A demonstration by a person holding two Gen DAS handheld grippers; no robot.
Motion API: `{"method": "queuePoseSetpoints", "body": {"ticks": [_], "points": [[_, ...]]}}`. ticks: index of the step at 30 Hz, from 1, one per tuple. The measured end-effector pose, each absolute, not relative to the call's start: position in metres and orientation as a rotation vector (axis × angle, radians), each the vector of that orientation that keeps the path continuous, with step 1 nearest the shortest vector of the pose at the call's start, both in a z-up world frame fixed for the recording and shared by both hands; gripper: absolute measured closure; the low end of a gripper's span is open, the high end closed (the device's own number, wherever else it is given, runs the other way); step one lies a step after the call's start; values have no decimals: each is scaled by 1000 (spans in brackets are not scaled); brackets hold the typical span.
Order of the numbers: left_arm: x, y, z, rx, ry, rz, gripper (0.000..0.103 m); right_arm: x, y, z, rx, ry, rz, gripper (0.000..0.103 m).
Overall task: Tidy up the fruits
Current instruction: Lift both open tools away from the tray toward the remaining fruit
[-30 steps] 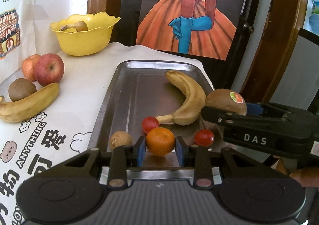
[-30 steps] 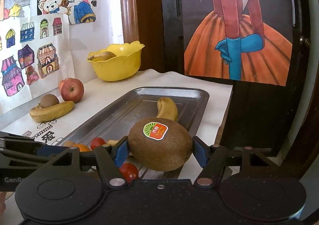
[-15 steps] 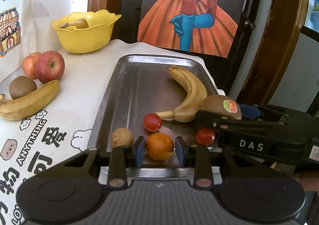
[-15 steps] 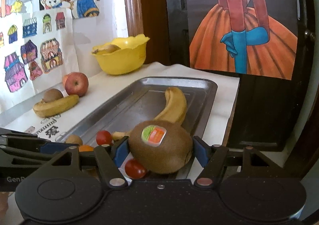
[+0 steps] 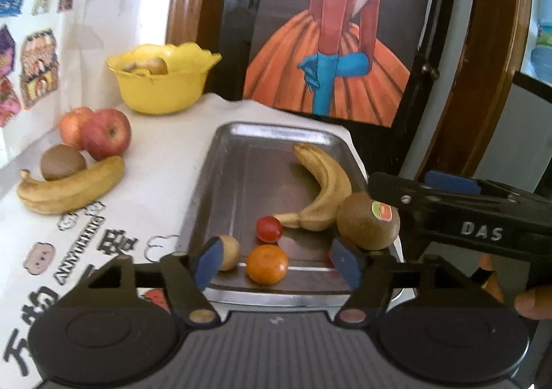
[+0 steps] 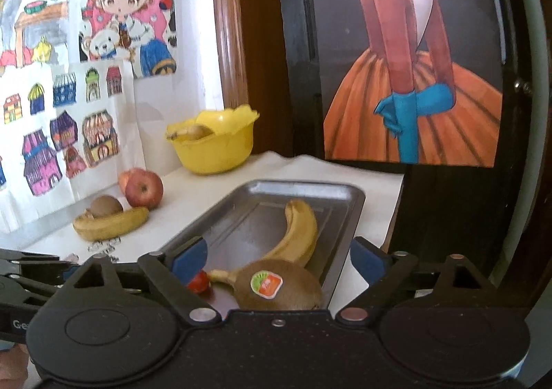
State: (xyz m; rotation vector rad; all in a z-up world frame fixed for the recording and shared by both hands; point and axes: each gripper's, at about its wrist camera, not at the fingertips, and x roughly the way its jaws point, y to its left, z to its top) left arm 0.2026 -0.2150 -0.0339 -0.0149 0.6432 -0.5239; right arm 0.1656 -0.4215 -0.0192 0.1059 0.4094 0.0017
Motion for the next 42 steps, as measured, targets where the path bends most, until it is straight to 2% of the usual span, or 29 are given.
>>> {"method": "queuePoseSetpoints", "body": {"ticks": [6,12,29,36,42], "points": [[186,-190,-13,-46,572,-472,9,143,-410,3,102,357,-16,2],[166,-147,12,-90,490,-402,2,111,-386,29,102,303,-30,1],[104,4,120,-32,250,-211,0,27,-243,158,78,132,109,1],[99,36,154,-16,193,-157,0,48,-192,203,169,118,189,1],[107,40,154,-3,189,-147,0,84,-187,220,268,181,181,1]]}}
